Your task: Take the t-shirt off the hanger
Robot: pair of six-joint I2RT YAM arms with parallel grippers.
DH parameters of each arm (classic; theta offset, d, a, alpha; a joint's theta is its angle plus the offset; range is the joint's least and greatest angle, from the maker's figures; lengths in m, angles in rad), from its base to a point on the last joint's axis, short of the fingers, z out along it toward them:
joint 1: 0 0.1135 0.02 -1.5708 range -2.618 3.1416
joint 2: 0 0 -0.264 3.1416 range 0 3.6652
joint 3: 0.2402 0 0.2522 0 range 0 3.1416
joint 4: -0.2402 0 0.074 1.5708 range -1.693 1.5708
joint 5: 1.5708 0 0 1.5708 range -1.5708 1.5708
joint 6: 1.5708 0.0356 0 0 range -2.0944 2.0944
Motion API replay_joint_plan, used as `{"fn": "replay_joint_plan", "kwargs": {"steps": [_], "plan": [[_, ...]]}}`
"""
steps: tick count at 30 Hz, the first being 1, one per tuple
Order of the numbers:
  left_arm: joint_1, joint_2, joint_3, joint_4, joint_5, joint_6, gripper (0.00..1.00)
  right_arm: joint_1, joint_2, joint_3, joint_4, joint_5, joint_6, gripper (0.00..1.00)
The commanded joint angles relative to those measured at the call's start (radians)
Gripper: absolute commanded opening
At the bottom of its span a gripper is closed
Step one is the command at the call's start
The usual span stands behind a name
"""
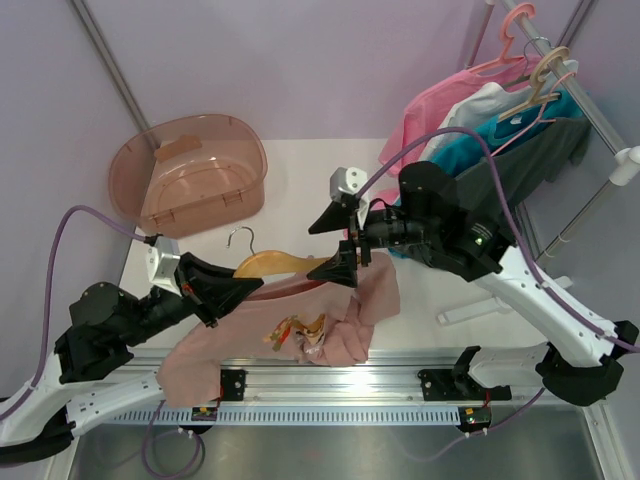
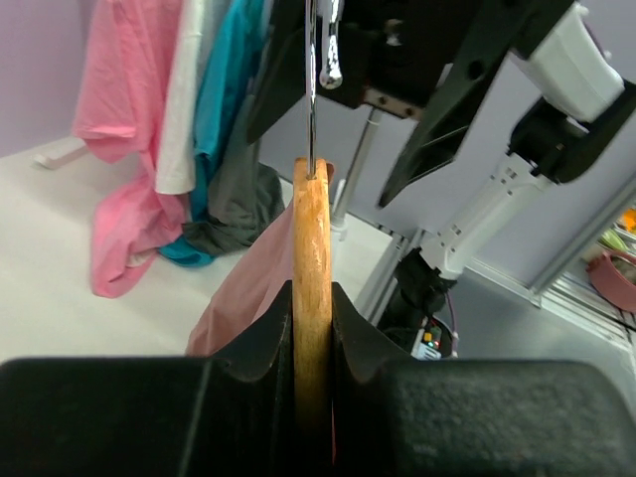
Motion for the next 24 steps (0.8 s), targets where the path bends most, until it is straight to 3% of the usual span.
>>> {"fn": "replay_joint_plan", "kwargs": {"steps": [1,4,9,11,15,17,18,21,24], "plan": [[-0.001,0.008,0.052,0.094,0.111,-0.041,0.0,0.025,0.024,-0.01,-0.03,-0.104,-0.09,0.93],[-0.001,0.008,0.047,0.122,0.134,-0.055,0.0,0.05,0.031,-0.073,0.051,-0.135,-0.09,0.91],[-0.001,0.038,0.053,0.145,0.175,-0.073,0.0,0.05,0.045,-0.113,0.144,-0.225,-0.045,0.59],[-0.001,0.05,0.053,0.156,0.195,-0.073,0.0,0.051,0.056,-0.111,0.136,-0.236,-0.03,0.52],[-0.001,0.073,0.064,0.16,0.236,-0.074,0.0,0.05,0.066,-0.151,0.176,-0.244,0.007,0.0],[-0.001,0.085,0.111,0.127,0.236,-0.069,0.02,0.05,0.071,-0.148,0.156,-0.253,0.018,0.0],[-0.001,0.106,0.136,0.064,0.232,-0.066,0.27,0.05,0.086,-0.127,0.136,-0.26,0.018,0.0],[-0.001,0.162,0.258,-0.092,0.226,-0.043,0.67,0.05,0.123,-0.071,0.036,-0.287,0.01,0.0],[-0.001,0.176,0.297,-0.148,0.241,-0.041,0.81,0.05,0.129,-0.064,0.007,-0.313,0.019,0.0]]}}
